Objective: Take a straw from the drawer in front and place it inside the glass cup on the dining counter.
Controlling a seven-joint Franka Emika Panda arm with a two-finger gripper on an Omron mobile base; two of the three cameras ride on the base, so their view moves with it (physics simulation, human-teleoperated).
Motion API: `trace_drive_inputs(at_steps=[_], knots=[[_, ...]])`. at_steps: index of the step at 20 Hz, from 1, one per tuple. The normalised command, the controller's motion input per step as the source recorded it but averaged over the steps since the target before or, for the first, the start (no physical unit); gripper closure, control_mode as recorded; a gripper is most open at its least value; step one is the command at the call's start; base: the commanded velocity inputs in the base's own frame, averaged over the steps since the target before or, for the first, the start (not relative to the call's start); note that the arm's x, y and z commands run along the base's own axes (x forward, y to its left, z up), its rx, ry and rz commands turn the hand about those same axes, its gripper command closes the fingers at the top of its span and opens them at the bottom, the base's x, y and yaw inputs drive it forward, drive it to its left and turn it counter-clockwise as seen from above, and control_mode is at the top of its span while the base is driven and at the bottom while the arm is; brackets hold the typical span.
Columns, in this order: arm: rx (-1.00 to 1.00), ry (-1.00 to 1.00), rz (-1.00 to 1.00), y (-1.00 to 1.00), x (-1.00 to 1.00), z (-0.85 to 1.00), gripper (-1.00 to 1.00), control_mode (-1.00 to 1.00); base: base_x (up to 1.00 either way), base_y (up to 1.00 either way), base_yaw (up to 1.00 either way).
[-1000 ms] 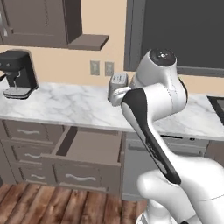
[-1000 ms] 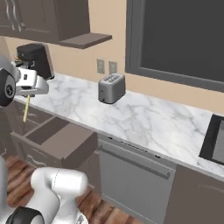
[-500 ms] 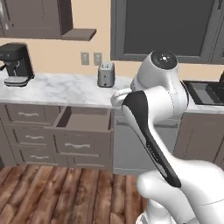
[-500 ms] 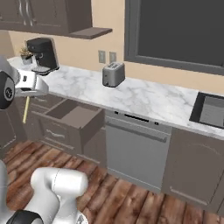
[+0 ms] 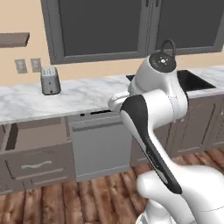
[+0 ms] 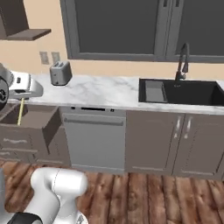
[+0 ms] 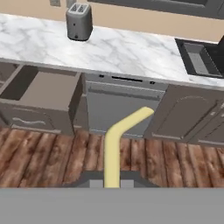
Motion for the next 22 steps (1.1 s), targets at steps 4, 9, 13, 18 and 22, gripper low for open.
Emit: trace_drive_inputs(at_steps=[4,9,13,18,22], knots=[[0.00,0.00,0.00,0.00,0.00,0.00,1.00,1.00,0.00,-0.24,-0.76],[0.00,0.00,0.00,0.00,0.00,0.00,1.00,1.00,0.00,-0.30,-0.74],[0.00,0.00,0.00,0.00,0.00,0.00,1.00,1.00,0.00,-0.36,-0.70],[0.00,0.00,0.00,0.00,0.00,0.00,1.00,1.00,0.00,-0.40,-0.67],[0.00,0.00,0.00,0.00,0.00,0.00,1.00,1.00,0.00,-0.39,-0.65]])
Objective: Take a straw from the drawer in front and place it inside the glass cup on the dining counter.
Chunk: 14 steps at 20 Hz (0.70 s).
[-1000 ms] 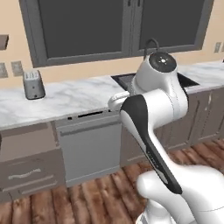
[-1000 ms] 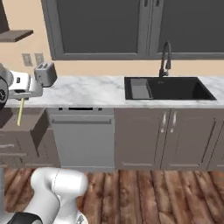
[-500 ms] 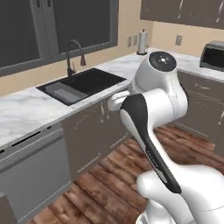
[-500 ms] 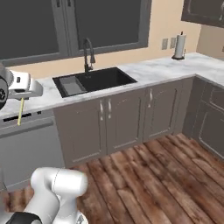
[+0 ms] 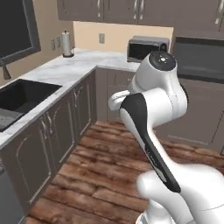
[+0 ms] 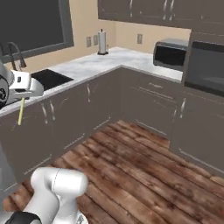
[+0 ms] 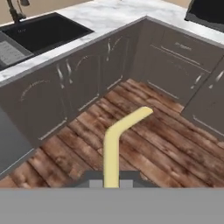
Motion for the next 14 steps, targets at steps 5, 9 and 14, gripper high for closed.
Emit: trace_drive_inputs(at_steps=[5,9,14], knots=[[0.00,0.00,0.00,0.00,0.00,0.00,1.00,1.00,0.00,-0.36,-0.63],[0.00,0.00,0.00,0.00,0.00,0.00,1.00,1.00,0.00,-0.38,-0.62],[0.00,0.00,0.00,0.00,0.00,0.00,1.00,1.00,0.00,-0.35,-0.61]])
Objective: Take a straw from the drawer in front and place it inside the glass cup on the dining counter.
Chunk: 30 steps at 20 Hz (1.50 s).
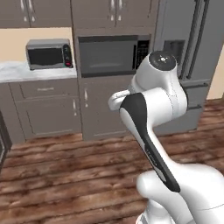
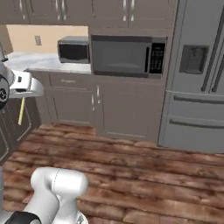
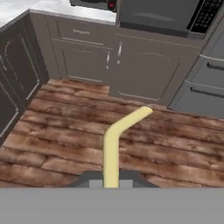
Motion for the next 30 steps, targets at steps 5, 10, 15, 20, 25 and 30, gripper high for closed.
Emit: trace_drive_inputs(at_steps=[5,10,15,20,25,30], knots=[[0.00,0.00,0.00,0.00,0.00,0.00,1.00,1.00,0.00,-0.37,-0.59],[0.00,0.00,0.00,0.00,0.00,0.00,1.00,1.00,0.00,-0.39,-0.58],[0.00,0.00,0.00,0.00,0.00,0.00,1.00,1.00,0.00,-0.35,-0.57],[0.00,0.00,0.00,0.00,0.00,0.00,1.00,1.00,0.00,-0.33,-0.56],[0.00,0.00,0.00,0.00,0.00,0.00,1.00,1.00,0.00,-0.33,-0.56],[0.00,0.00,0.00,0.00,0.00,0.00,1.00,1.00,0.00,-0.28,-0.56]])
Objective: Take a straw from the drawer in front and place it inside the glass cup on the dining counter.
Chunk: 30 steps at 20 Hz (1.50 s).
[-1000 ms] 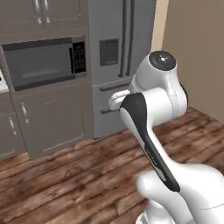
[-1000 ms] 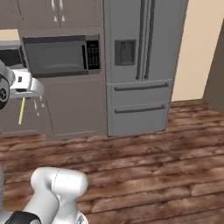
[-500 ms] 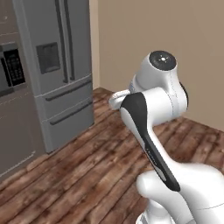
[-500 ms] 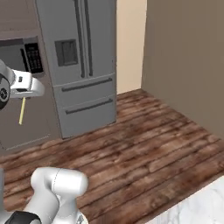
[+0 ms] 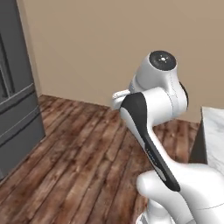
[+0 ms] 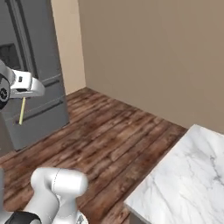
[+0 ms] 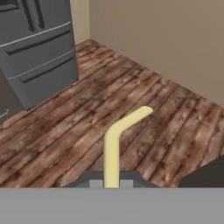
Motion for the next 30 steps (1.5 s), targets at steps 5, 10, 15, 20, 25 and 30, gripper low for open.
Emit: trace_drive_inputs(at_steps=[5,10,15,20,25,30], knots=[[0.00,0.00,0.00,0.00,0.00,0.00,1.00,1.00,0.00,-0.26,-0.56],[0.00,0.00,0.00,0.00,0.00,0.00,1.00,1.00,0.00,-0.09,-0.53],[0.00,0.00,0.00,0.00,0.00,0.00,1.00,1.00,0.14,0.46,-0.26],[0.00,0.00,0.00,0.00,0.00,0.00,1.00,1.00,0.56,0.89,-0.15],[0.00,0.00,0.00,0.00,0.00,0.00,1.00,1.00,0.93,0.71,-0.19],[0.00,0.00,0.00,0.00,0.00,0.00,1.00,1.00,1.00,0.30,-0.32]])
